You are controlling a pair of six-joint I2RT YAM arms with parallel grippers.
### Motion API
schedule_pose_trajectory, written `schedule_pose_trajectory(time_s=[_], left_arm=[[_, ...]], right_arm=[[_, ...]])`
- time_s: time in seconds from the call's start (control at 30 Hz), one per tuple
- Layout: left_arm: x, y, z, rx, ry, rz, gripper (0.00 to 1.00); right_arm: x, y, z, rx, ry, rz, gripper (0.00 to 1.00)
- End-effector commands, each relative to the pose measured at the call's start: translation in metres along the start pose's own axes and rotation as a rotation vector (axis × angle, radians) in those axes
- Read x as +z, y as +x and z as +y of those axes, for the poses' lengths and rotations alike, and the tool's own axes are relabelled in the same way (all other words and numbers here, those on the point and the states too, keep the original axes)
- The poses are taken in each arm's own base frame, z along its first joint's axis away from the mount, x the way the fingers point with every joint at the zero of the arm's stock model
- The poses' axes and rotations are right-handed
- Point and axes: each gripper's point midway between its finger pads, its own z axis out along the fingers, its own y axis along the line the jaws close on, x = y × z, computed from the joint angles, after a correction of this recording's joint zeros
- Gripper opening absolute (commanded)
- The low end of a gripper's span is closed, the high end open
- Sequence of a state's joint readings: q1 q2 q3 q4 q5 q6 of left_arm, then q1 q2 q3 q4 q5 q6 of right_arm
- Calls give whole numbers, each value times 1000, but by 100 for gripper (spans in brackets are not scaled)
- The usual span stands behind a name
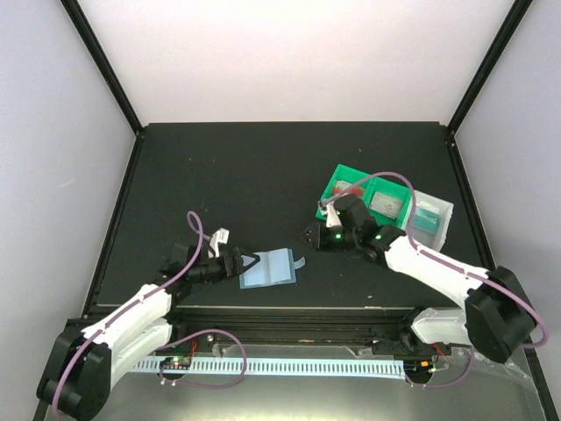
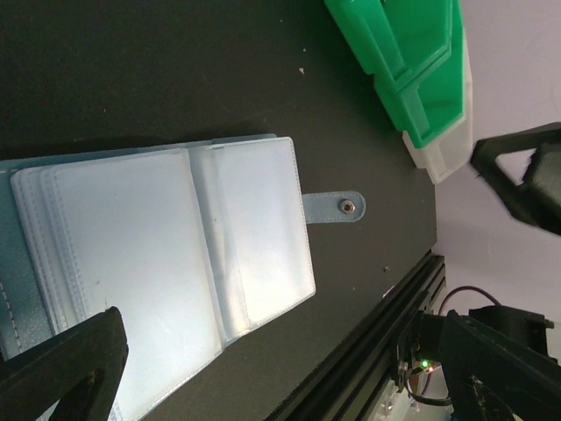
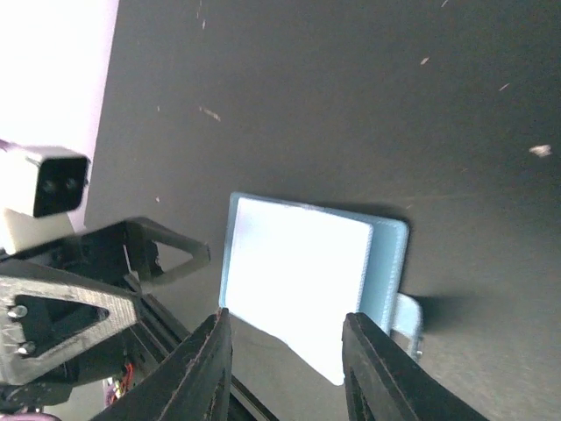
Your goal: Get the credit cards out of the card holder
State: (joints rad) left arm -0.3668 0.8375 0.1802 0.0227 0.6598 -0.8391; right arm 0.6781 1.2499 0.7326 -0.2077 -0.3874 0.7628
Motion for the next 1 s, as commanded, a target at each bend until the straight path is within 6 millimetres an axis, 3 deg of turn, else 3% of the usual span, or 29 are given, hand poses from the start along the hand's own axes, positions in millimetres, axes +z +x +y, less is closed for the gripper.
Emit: schedule_pose_trajectory(time_s=[0.0, 0.4, 0.7, 0.97], left_arm=[[0, -8, -10, 13, 41, -21, 99], [3, -8, -5, -10, 41, -26, 99], [5, -8, 0, -18, 24, -25, 99], [9, -7, 5, -22, 13, -15, 99]], right_arm=[[26, 10, 11, -10, -17, 7, 37], [84, 60, 12, -48, -7, 178, 28], [103, 82, 0, -39, 11, 243, 24], [106, 99, -14, -20, 33, 268, 22]])
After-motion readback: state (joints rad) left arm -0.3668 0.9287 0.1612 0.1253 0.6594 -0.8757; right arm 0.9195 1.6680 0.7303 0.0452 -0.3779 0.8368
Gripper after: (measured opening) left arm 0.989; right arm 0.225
